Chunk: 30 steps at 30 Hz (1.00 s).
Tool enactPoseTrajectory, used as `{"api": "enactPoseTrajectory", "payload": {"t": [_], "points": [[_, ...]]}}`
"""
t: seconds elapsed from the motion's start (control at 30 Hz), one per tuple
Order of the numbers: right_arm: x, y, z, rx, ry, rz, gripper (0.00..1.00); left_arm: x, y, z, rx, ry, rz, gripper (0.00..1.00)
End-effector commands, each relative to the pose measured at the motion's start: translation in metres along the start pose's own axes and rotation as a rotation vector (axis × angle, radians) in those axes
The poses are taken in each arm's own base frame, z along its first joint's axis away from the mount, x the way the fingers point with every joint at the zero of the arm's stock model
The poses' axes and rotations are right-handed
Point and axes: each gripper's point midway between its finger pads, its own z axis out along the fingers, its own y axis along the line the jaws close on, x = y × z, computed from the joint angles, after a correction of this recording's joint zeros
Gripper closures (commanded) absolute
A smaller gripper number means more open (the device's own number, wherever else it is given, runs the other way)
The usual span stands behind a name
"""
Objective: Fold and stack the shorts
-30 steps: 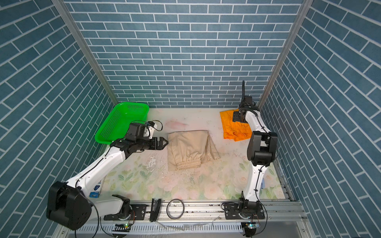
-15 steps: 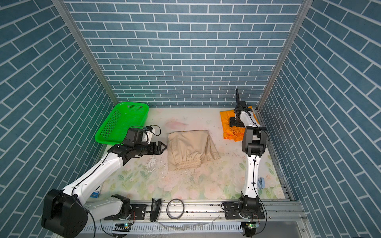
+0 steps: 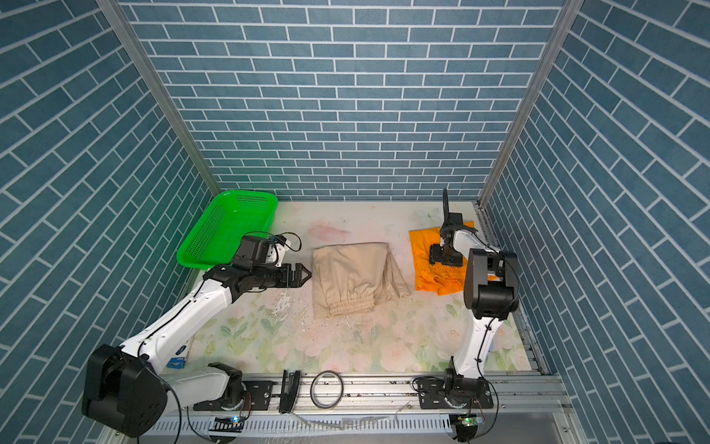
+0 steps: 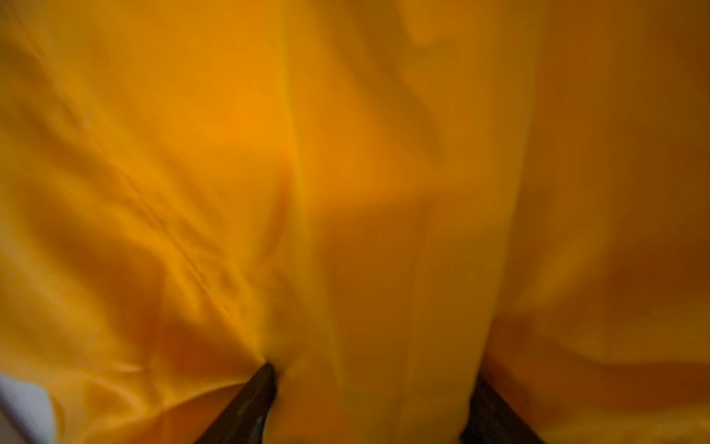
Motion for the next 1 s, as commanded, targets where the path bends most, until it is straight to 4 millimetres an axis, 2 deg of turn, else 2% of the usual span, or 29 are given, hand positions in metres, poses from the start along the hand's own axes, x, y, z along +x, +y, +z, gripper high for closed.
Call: {"api": "enactPoseTrajectory", "payload": {"t": [0.0,0.07,0.13,0.2,0.3,0.37,0.43,0.5,0.6,0.7,0.77,0.83,0.97], "points": [[0.032,0.004,-0.017,-0.011,-0.006,0.062,0.28,-0.005,0.000,-0.001,-0.004,-0.008,0.002,0.00],[0.049,0.004,-0.027,-0.009,-0.014,0.066,0.29,-0.006,0.002,-0.001,-0.013,-0.022,0.001,0.00],[0.057,0.003,-0.041,0.001,-0.035,0.063,0.28,-0.007,0.006,-0.001,-0.027,-0.038,-0.006,0.00],[0.054,0.004,-0.062,-0.003,-0.086,0.061,0.28,-0.007,0.010,0.000,-0.038,-0.059,-0.016,0.00],[0.039,0.014,-0.101,-0.044,-0.192,0.052,0.26,-0.002,0.018,0.003,-0.057,-0.075,-0.041,0.00],[0.031,0.033,-0.125,-0.136,-0.243,0.030,0.24,0.003,0.021,0.009,-0.053,-0.062,-0.059,0.00],[0.026,0.065,-0.144,-0.258,-0.278,-0.007,0.23,0.006,0.019,0.015,-0.028,-0.053,-0.073,0.00],[0.023,0.105,-0.153,-0.342,-0.302,-0.083,0.22,0.011,0.019,0.023,0.000,-0.042,-0.087,0.00],[0.025,0.161,-0.150,-0.397,-0.303,-0.203,0.21,0.016,0.021,0.033,0.012,-0.038,-0.109,0.00],[0.028,0.198,-0.134,-0.387,-0.282,-0.280,0.21,0.016,0.019,0.041,0.048,-0.044,-0.128,0.00],[0.029,0.212,-0.116,-0.381,-0.253,-0.297,0.20,0.027,0.024,0.050,0.049,-0.021,-0.144,0.00],[0.030,0.217,-0.096,-0.355,-0.219,-0.314,0.20,0.032,0.028,0.056,0.047,-0.009,-0.151,0.00],[0.033,0.205,-0.061,-0.281,-0.155,-0.348,0.19,0.041,0.035,0.068,0.040,0.014,-0.158,0.00]]}}
